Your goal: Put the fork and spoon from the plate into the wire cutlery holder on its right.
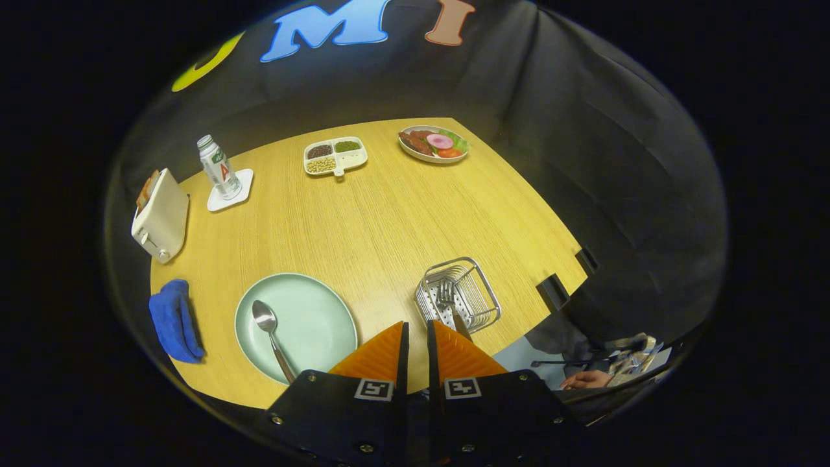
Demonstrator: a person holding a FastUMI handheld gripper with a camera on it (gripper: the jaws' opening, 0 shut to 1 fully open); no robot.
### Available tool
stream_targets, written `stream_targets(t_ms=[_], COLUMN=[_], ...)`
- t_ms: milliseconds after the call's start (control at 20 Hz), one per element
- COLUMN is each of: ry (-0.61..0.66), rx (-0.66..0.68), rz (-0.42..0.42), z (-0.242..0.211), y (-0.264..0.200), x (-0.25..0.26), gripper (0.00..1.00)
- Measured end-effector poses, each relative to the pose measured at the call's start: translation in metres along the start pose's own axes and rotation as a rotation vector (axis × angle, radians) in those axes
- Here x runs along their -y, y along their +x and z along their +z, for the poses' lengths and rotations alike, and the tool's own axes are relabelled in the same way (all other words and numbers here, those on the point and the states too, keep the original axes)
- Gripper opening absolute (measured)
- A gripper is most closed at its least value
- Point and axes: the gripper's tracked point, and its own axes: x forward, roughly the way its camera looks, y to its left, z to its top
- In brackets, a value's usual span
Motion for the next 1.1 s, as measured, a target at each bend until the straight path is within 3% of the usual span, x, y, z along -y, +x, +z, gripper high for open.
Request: stream_targets(t_ms=[450, 1100], ry=[-0.111, -0.33], rx=[0.029, 0.039], rz=[0.052, 0.207], z=[0.002, -0.032], y=[-0.005, -0.017], x=[-0.028, -0.106], gripper=[0.14, 0.14])
